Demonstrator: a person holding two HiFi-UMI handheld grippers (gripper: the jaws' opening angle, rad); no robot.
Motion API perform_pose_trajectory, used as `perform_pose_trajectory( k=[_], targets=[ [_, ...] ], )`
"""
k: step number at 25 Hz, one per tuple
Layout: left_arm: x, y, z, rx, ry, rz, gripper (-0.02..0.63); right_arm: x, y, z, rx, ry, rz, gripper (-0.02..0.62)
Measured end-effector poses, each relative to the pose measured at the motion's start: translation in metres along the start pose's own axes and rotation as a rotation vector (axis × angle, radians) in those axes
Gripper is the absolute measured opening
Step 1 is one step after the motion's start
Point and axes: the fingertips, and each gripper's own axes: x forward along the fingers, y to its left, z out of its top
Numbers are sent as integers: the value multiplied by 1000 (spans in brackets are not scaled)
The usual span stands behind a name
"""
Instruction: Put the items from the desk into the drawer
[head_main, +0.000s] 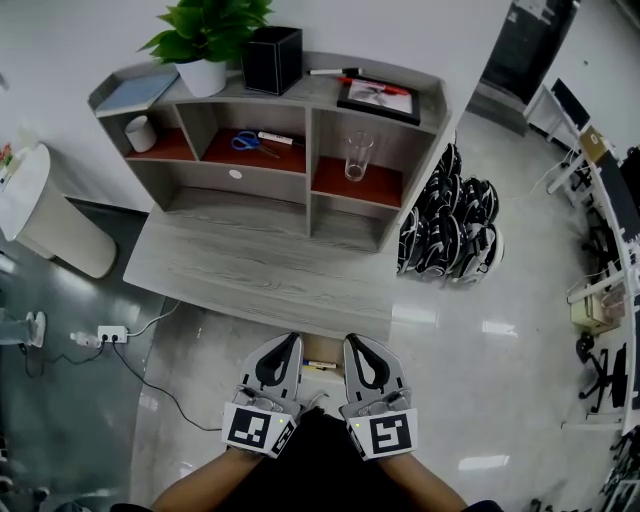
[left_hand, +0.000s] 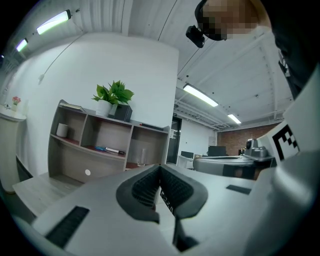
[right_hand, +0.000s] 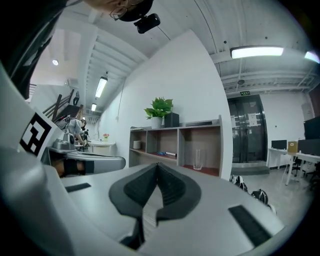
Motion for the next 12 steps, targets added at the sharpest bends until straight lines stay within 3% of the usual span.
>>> perform_pose_trajectory(
  k=[12],
  targets=[
    [-1,1,7,18,-17,5,12,1,-4,13,-3,-30,-29,18]
  ],
)
